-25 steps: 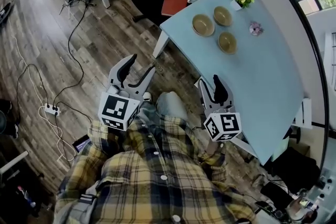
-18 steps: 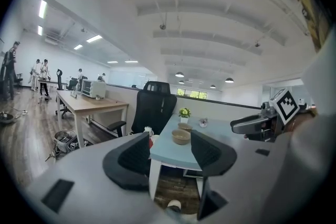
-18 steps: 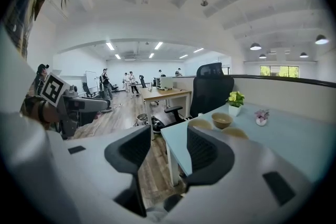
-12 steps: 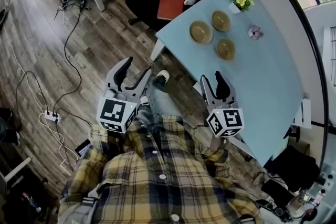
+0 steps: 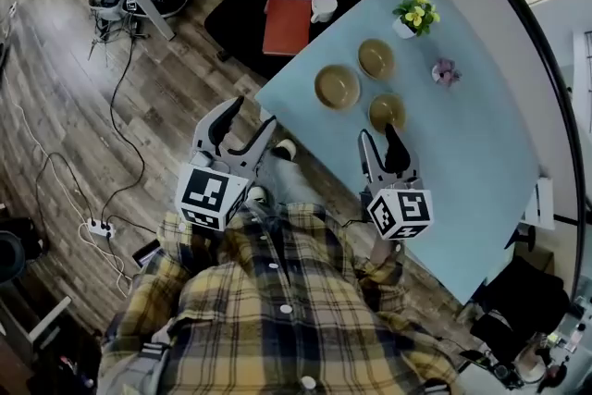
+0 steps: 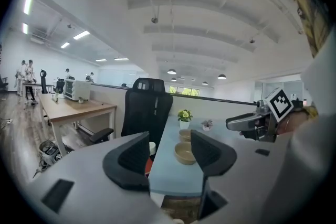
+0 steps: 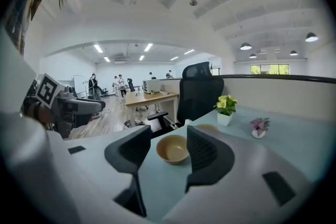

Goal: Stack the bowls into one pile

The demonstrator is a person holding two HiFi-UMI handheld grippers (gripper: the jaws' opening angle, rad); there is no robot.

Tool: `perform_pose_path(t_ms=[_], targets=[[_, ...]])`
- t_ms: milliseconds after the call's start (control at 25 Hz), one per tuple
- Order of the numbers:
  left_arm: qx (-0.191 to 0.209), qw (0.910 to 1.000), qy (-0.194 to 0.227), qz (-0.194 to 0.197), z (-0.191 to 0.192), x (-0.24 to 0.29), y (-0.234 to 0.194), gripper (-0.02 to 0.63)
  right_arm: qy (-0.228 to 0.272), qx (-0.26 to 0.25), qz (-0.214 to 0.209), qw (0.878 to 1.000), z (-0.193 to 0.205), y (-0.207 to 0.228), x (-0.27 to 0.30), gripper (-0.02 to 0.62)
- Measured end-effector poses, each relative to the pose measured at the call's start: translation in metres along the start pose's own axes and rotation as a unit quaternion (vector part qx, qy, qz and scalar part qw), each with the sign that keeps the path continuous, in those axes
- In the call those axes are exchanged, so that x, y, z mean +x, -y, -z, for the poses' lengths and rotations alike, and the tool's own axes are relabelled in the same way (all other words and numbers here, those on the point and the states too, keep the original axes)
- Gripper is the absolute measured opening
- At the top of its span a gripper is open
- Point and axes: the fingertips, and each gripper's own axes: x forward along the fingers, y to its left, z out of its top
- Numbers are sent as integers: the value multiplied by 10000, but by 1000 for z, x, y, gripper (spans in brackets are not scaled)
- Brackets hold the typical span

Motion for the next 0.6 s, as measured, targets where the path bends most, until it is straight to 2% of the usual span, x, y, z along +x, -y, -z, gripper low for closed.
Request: perform_pose_path(t_ms=[320,600], targets=[[295,9978,-266,528,-30,90,15,241,-30,290,549,9981,-9,76,21,198],[585,9917,-325,1094,-50,160,40,241,71,470,941,9944,-14,120,27,198]])
